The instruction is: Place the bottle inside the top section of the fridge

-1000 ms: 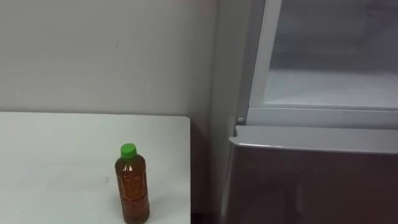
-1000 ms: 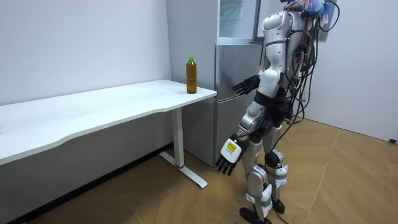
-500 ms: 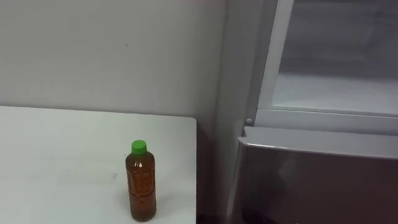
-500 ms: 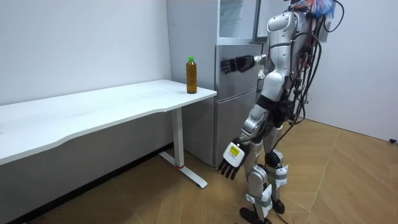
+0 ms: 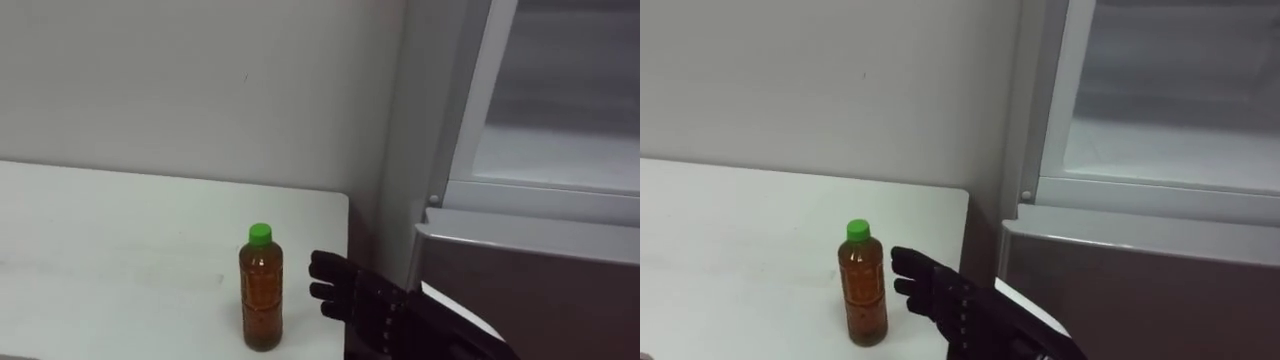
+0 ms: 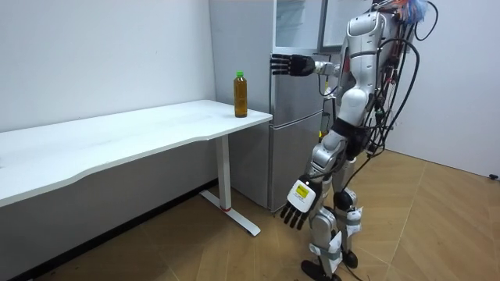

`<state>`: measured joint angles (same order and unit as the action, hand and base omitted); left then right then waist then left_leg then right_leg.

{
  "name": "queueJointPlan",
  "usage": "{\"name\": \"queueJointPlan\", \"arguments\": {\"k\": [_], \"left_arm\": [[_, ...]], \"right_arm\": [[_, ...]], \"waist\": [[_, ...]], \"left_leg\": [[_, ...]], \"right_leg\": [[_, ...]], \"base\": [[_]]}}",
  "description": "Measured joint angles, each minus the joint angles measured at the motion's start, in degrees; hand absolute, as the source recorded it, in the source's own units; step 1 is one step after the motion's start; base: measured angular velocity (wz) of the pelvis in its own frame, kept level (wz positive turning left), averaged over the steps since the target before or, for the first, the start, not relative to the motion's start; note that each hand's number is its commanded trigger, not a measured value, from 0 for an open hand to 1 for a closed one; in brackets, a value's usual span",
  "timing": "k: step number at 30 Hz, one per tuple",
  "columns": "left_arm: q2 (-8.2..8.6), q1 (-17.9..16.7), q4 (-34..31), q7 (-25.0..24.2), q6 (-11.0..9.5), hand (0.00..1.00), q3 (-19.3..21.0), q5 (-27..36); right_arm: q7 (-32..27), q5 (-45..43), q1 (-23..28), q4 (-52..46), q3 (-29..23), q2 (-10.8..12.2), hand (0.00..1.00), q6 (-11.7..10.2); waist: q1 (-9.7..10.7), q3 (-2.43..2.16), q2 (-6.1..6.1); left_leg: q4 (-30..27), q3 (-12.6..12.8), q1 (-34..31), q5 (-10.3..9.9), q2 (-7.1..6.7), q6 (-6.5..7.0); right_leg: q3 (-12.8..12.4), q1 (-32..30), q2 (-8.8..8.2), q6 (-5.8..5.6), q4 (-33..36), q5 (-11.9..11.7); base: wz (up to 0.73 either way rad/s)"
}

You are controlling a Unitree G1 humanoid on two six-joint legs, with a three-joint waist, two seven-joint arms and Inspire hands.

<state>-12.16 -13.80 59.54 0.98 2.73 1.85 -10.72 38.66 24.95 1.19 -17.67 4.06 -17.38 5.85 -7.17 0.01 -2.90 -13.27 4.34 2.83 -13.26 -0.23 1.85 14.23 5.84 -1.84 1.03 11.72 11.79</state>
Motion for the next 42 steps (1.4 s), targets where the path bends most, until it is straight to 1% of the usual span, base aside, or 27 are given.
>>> {"name": "queueJointPlan", "arguments": {"k": [3, 7, 10, 14, 17, 21, 22, 24, 25, 29, 32, 33, 35, 36, 38, 39, 41, 42], "left_arm": [[0.26, 0.6, 0.0, 0.1, 0.8, 0.0, -0.9, -0.8], [0.27, 0.7, -0.1, 0.1, 1.1, 0.0, -1.4, -3.0], [0.24, 0.5, -0.1, 0.0, 1.1, 0.0, -2.1, -3.6], [0.28, 0.5, -0.1, 0.1, 1.1, 0.0, -2.2, -3.5], [0.53, 0.5, -0.1, 0.6, 1.1, 0.0, -2.2, -3.5], [1.35, 0.2, -0.4, 1.2, 1.1, 0.0, -2.2, -3.6], [1.45, 0.2, -0.4, 1.2, 1.1, 0.0, -2.2, -3.6], [1.6, 0.3, -0.4, 1.2, 1.1, 0.0, -2.2, -3.6], [1.75, 0.4, -0.4, 1.2, 1.1, 0.0, -2.2, -3.6], [2.21, 0.6, -1.1, 1.4, 1.1, 0.0, -2.8, -3.6], [2.41, 0.6, -1.2, 1.4, 1.1, 0.0, -3.5, -3.4], [2.41, 0.5, -1.0, 1.7, 1.1, 0.0, -4.0, -3.4], [2.48, 0.4, -0.9, 2.2, 1.1, 0.0, -4.6, -3.4], [2.63, 0.2, -0.9, 2.3, 1.2, 0.0, -4.9, -3.4], [3.05, 0.0, -0.9, 2.4, 1.4, 0.0, -4.9, -3.5], [3.39, -0.1, -0.9, 2.6, 1.9, 0.0, -4.9, -3.5], [3.92, 0.2, -0.9, 2.9, 2.5, 0.0, -4.9, -3.5], [4.25, 0.4, -0.9, 3.1, 2.8, 0.0, -4.9, -3.4]], "right_arm": [[-0.5, 1.0, -1.0, 0.0, 0.8, 0.1, 0.0, 0.0], [-0.6, 1.8, -1.3, 0.0, 1.6, 0.6, 0.0, 0.0], [-1.4, 1.8, -1.3, 0.4, 2.0, 1.2, 0.0, 0.0], [-3.9, 0.9, -1.0, 1.6, 3.9, 1.9, 0.0, -0.1], [-6.7, -0.5, -1.0, 1.6, 4.1, 2.3, 0.0, -0.1], [-11.3, -1.5, -1.0, 1.7, 4.3, 3.4, 0.0, -0.1], [-12.6, -1.6, -0.9, 1.9, 4.4, 4.1, 0.0, -0.2], [-14.8, -1.6, -0.8, 3.1, 5.0, 4.8, 0.0, -1.0], [-16.3, -1.7, -0.8, 4.0, 5.5, 5.2, 0.0, -1.0], [-21.4, -3.9, -1.5, 6.6, 7.8, 5.4, 0.0, -1.1], [-25.0, -5.5, -3.8, 10.4, 8.4, 5.5, 0.0, -1.7], [-26.9, -6.3, -5.2, 13.0, 8.3, 5.9, 0.0, -2.3], [-29.9, -8.8, -6.2, 15.5, 8.3, 6.8, 0.0, -2.3], [-31.5, -10.2, -6.3, 15.9, 8.3, 7.0, 0.0, -2.3], [-32.8, -12.0, -6.3, 16.0, 8.5, 7.5, 0.0, -2.5], [-33.9, -12.5, -6.3, 16.1, 8.6, 8.1, 0.0, -2.7], [-35.7, -13.4, -6.8, 16.9, 9.4, 8.3, 0.0, -3.4], [-36.9, -13.5, -7.2, 17.9, 10.1, 8.3, 0.0, -3.5]], "waist": [[-0.8, 0.03, -0.53], [-1.5, 0.03, -1.36], [-2.0, 0.05, -1.48], [-2.0, 0.08, -1.46], [-2.0, 0.17, -1.32], [-2.0, 0.37, -1.01], [-1.9, 0.37, -0.99], [-1.7, 0.36, -0.93], [-1.6, 0.34, -0.85], [-1.8, 0.32, -0.64], [-1.7, 0.38, -0.5], [-1.4, 0.38, -0.49], [-1.3, 0.39, -0.38], [-1.3, 0.46, -0.18], [-1.2, 0.54, 0.3], [-1.1, 0.56, 0.67], [-1.2, 0.72, 1.26], [-1.2, 0.71, 1.62]], "left_leg": [[0.0, 0.1, 0.0, 0.1, -0.01, -0.05], [-0.2, -0.2, -0.1, 0.2, -0.39, 0.01], [-0.1, -0.3, -0.1, 0.2, -0.37, 0.06], [-0.2, -0.5, -0.2, 0.2, -0.36, 0.07], [-0.2, -0.5, -0.2, 0.2, -0.33, 0.08], [-0.4, -0.7, -0.5, 0.2, -0.47, 0.08], [-0.5, -1.1, -0.7, 0.2, -0.47, 0.08], [-0.7, -1.5, -0.9, 0.2, -0.48, 0.08], [-1.0, -1.5, -1.2, 0.2, -0.48, 0.08], [-1.2, -1.8, -2.2, 0.2, -0.47, 0.09], [-1.2, -2.7, -2.4, 0.2, -0.55, 0.13], [-1.2, -2.9, -2.4, 0.2, -0.56, 0.13], [-1.3, -3.2, -2.4, 0.2, -0.56, 0.12], [-1.3, -3.3, -2.5, 0.2, -0.56, 0.12], [-1.3, -3.5, -2.8, 0.2, -0.6, 0.12], [-1.4, -3.6, -3.1, 0.2, -0.62, 0.12], [-1.5, -3.5, -3.5, 0.2, -0.62, 0.17], [-1.5, -3.5, -3.6, 0.3, -0.64, 0.21]], "right_leg": [[-0.1, 0.0, 0.06, 0.11, -0.1, -0.1], [0.1, 0.1, 0.05, 0.09, -0.3, -0.1], [0.0, 0.1, 0.0, -0.02, -0.3, -0.1], [0.1, 0.2, 0.09, -0.04, -0.3, -0.1], [0.2, 0.1, 0.13, -0.05, -0.2, -0.1], [0.3, 0.1, -0.09, -0.05, -0.4, -0.1], [0.5, 0.3, 0.0, -0.11, -1.0, -0.2], [1.0, 0.5, -0.03, -0.11, -1.2, -0.2], [1.4, 0.5, -0.1, -0.12, -1.2, -0.2], [1.8, -0.3, -0.15, -0.12, -1.0, -0.2], [2.2, -0.3, -0.08, -0.13, -1.0, -0.2], [2.6, -0.2, -0.1, -0.14, -1.0, -0.2], [3.1, -0.1, -0.05, -0.15, -1.0, -0.2], [3.1, -0.1, -0.04, -0.16, -1.0, -0.2], [3.2, -0.3, -0.05, -0.17, -1.0, -0.2], [3.3, -0.5, -0.07, -0.18, -1.0, -0.2], [3.4, -0.8, -0.14, -0.18, -0.9, -0.3], [3.5, -0.9, -0.18, -0.2, -0.9, -0.3]], "base": [[-0.02], [0.04], [0.01], [0.01], [0.0], [0.01], [0.09], [0.15], [0.15], [0.06], [0.09], [0.11], [0.1], [0.07], [0.05], [0.05], [0.04], [0.07]]}}
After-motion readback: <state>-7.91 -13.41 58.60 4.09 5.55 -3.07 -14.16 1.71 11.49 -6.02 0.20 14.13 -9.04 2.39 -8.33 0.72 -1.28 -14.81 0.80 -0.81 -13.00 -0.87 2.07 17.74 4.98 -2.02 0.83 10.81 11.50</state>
